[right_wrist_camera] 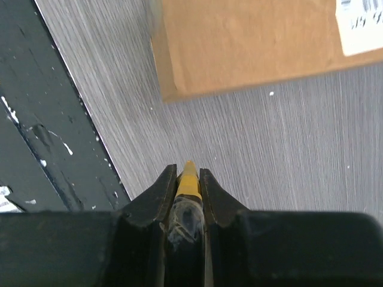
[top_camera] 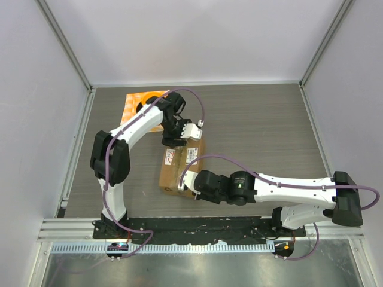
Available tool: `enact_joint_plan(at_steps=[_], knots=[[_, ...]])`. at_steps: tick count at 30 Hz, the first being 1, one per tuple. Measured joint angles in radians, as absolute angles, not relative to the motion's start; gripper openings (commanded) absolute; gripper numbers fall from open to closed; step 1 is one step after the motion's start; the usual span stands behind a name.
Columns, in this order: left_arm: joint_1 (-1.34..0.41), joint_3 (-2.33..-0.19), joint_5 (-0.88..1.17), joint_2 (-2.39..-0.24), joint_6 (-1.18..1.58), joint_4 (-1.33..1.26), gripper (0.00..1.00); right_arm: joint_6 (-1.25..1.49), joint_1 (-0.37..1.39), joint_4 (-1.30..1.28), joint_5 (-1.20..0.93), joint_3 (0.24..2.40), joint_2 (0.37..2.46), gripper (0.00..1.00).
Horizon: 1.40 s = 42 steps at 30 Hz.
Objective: Unpack the express box
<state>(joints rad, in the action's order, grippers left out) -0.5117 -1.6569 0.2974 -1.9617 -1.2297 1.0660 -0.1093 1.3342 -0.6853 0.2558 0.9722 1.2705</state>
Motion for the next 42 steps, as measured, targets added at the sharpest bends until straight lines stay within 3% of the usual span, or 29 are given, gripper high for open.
enact_joint_plan(at_steps=[4,7,10,13,14,15,16,17,20,24,32,38,42], knots=[[-0.508,-1.668,0.287,-1.961,-1.242,1.086,0.01,-0.093,1.334,-0.72,0.26,0.972,1.271,0.01],[-0.508,-1.715,0.296,-1.981,-1.229,1.121,0.09,-0.074,1.334,-0.711,0.258,0.973,1.267,0.01],[-0.506,-1.774,0.338,-2.017,-1.208,1.173,0.23,-0.055,1.334,-0.7,0.256,0.99,1.252,0.01],[-0.497,-1.786,0.396,-2.029,-1.185,1.215,0.41,-0.039,1.334,-0.678,0.267,1.018,1.223,0.01],[-0.494,-1.787,0.413,-2.028,-1.182,1.225,0.51,-0.034,1.334,-0.668,0.284,1.027,1.21,0.01],[-0.491,-1.787,0.43,-2.028,-1.177,1.239,0.66,-0.025,1.334,-0.656,0.306,1.032,1.195,0.01],[-0.487,-1.788,0.445,-2.028,-1.165,1.251,0.97,-0.019,1.334,-0.644,0.339,1.036,1.181,0.01],[-0.482,-1.79,0.461,-2.027,-1.156,1.265,1.0,-0.013,1.333,-0.634,0.368,1.036,1.169,0.01],[-0.467,-1.803,0.493,-2.026,-1.106,1.299,1.0,0.002,1.308,-0.583,0.457,1.036,1.145,0.01],[-0.444,-1.818,0.527,-1.985,-1.024,1.312,1.0,0.011,1.147,-0.478,0.505,1.035,1.161,0.01],[-0.408,-1.697,0.565,-1.716,-0.892,1.294,1.0,0.089,0.885,-0.337,0.531,1.036,1.281,0.01],[-0.413,-1.445,0.558,-1.652,-0.891,1.172,1.0,0.26,0.702,-0.293,0.395,1.026,1.301,0.01],[-0.422,-1.392,0.545,-1.656,-0.896,1.089,1.0,0.399,0.545,-0.215,0.275,0.957,1.258,0.01]])
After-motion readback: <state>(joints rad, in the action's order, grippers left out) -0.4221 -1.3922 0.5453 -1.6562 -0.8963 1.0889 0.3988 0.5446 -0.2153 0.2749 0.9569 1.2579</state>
